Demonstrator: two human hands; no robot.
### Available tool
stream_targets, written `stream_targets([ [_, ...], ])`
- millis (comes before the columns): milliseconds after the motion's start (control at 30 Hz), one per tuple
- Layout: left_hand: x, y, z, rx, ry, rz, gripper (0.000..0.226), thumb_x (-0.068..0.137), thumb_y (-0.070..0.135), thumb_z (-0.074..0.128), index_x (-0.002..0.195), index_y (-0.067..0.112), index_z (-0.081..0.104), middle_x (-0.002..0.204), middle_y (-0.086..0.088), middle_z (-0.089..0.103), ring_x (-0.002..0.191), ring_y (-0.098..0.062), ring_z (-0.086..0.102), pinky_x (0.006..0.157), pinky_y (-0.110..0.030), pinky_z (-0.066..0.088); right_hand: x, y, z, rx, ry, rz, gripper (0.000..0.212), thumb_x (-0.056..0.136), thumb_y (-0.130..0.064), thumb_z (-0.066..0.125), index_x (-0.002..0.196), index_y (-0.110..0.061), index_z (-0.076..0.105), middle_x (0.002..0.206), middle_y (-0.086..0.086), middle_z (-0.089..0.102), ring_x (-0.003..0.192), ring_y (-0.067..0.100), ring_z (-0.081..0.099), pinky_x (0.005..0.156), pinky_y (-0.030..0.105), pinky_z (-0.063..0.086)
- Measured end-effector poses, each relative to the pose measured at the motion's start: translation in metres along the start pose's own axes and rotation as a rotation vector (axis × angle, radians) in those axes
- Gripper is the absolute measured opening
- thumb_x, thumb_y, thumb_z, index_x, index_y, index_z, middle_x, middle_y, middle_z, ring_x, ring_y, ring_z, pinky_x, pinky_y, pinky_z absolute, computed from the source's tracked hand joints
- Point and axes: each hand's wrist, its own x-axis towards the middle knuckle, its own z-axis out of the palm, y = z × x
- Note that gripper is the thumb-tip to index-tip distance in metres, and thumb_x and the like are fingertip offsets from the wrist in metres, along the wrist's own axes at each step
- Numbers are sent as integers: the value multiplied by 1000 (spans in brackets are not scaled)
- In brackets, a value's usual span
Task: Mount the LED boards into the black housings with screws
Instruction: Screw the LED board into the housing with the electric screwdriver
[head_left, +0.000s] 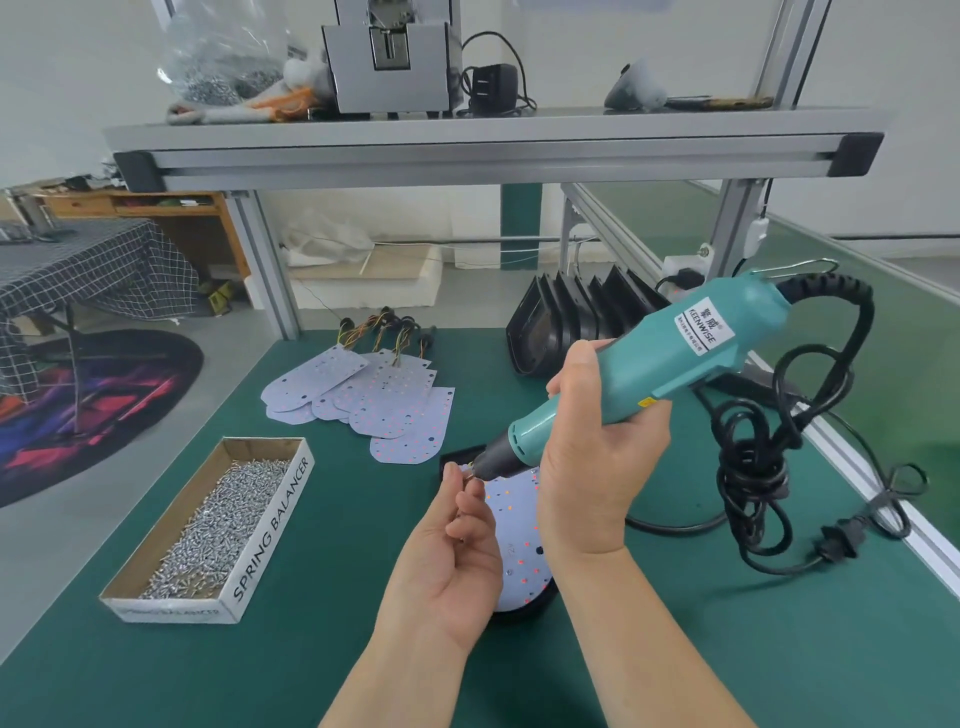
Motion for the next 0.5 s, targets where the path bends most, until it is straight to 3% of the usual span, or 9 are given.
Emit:
stream_targets([
  [233, 6, -3, -2, 39, -7, 52, 27, 85, 10, 71, 62, -3, 75, 69, -12, 63, 43, -8, 55, 36, -11, 41, 4, 3, 0, 23, 56, 28, 17, 88, -17, 67, 88, -3, 58, 75, 6, 61, 65, 8, 58, 64, 17, 48],
  [333, 7, -2, -2, 103, -45, 69, 18, 76, 15, 75, 78, -2, 70, 71, -11, 62, 45, -8, 55, 37, -11, 42, 8, 3, 0, 42, 42, 21, 14, 88, -17, 66, 85, -8, 56, 65, -5, 60, 60, 6, 56, 61, 16, 47],
  [500, 11, 7, -3, 239, -105, 116, 39, 83, 32, 72, 98, -3, 65, 72, -11, 64, 50, -9, 57, 41, -12, 46, 14, 3, 2, 38, 28, -7, 13, 89, -19, 66, 81, -15, 56, 62, -8, 59, 59, 7, 55, 61, 17, 47],
])
